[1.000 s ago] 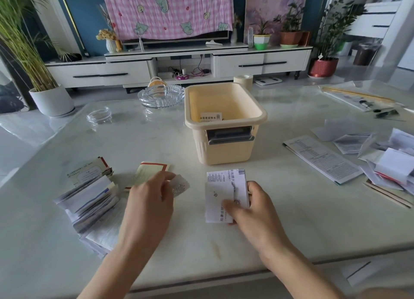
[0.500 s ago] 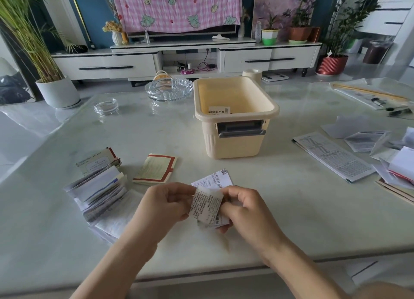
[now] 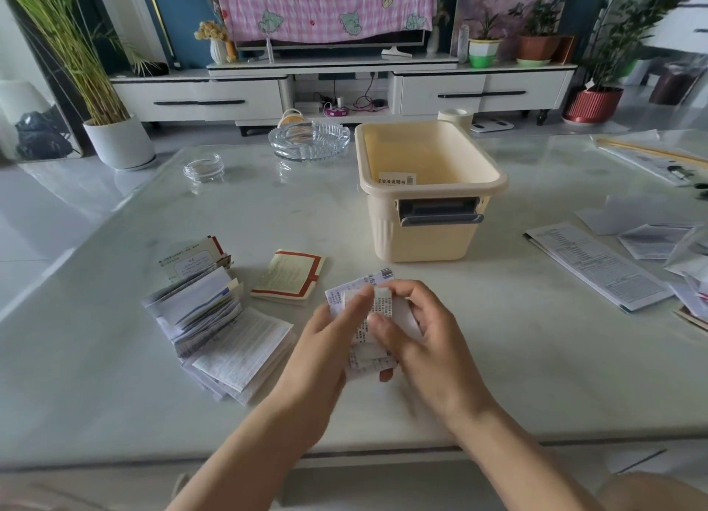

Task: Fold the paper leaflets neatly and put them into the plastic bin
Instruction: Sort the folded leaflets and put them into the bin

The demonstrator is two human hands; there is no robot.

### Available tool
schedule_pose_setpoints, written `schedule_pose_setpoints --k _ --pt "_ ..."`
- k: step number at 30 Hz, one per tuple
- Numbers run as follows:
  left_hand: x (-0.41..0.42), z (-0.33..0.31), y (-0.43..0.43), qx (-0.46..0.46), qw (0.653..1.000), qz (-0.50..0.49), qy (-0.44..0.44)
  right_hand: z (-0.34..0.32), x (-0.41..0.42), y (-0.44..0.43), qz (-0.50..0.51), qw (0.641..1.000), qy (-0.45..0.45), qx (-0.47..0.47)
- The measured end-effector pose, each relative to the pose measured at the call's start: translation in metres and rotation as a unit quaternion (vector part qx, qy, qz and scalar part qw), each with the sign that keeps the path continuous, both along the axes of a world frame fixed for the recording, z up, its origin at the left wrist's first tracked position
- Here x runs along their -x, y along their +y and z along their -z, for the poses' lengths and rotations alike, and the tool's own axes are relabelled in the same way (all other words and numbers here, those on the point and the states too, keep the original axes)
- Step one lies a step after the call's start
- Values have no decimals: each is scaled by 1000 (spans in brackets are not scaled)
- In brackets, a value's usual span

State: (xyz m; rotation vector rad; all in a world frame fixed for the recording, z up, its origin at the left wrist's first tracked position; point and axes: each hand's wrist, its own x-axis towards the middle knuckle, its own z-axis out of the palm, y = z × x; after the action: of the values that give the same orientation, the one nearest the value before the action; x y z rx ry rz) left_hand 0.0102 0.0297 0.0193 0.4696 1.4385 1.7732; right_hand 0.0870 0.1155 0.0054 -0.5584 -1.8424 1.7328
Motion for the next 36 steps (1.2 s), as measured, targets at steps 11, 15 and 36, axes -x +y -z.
schedule_pose_setpoints --k 11,15,36 --pt "2 0 -12 -104 982 7 -158 -8 10 -21 18 1000 5 9" --pt "8 -5 -23 -76 991 -110 1 -14 20 -33 -19 1000 9 13" --pt "81 -42 -93 -83 968 -221 -84 -10 171 30 -66 854 -420 -298"
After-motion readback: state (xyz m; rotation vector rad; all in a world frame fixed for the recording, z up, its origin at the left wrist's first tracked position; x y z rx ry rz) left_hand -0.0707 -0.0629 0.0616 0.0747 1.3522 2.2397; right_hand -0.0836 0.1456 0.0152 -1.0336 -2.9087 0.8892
